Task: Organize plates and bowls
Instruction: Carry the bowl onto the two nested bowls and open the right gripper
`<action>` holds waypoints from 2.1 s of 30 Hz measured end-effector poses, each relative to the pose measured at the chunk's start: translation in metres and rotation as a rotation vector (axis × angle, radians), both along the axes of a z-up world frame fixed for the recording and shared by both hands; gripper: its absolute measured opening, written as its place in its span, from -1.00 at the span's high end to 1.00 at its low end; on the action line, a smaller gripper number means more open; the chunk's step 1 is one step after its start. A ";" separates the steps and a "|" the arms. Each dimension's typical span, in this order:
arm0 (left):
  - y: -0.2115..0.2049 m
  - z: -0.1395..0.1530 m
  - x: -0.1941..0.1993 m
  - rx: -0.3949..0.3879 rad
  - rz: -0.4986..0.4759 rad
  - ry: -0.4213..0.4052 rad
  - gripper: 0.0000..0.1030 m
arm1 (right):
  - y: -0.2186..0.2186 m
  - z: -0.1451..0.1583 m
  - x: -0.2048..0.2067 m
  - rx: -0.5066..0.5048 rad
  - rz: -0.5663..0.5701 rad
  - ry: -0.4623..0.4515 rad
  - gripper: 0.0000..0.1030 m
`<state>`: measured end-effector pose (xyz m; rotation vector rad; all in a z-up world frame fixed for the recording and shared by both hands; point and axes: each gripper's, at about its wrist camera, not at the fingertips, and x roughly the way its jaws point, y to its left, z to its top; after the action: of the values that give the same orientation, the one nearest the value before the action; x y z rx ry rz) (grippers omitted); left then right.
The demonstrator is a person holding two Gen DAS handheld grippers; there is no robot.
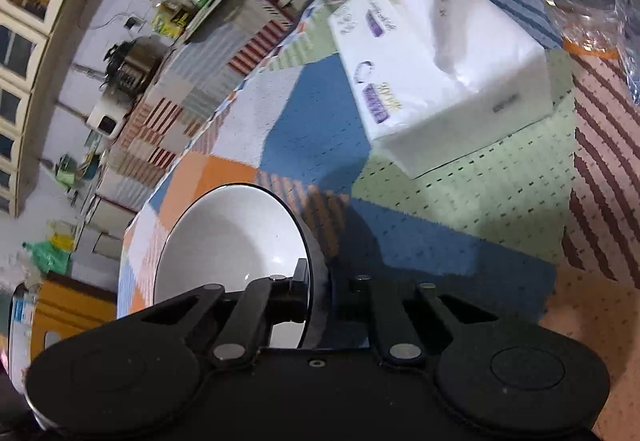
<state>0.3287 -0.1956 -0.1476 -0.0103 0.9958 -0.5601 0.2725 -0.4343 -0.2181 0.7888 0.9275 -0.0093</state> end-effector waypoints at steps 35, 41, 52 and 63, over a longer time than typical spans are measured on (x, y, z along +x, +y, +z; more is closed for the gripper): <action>0.164 0.085 -0.175 -0.022 0.113 0.161 0.62 | 0.146 0.108 -0.136 -0.079 0.359 -0.035 0.67; 0.178 0.072 -0.192 -0.041 0.153 0.218 0.61 | 0.162 0.105 -0.151 -0.066 0.373 -0.053 0.66; 0.186 0.034 -0.200 -0.042 0.192 0.363 0.62 | 0.191 0.095 -0.169 -0.235 0.510 -0.042 0.60; 0.192 0.023 -0.199 -0.020 0.235 0.390 0.62 | 0.238 0.103 -0.183 -0.590 0.689 -0.101 0.59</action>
<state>0.1294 -0.0037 -0.1245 -0.2600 1.3465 -0.3570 0.0897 -0.1959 -0.1156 -0.0957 0.9913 0.3411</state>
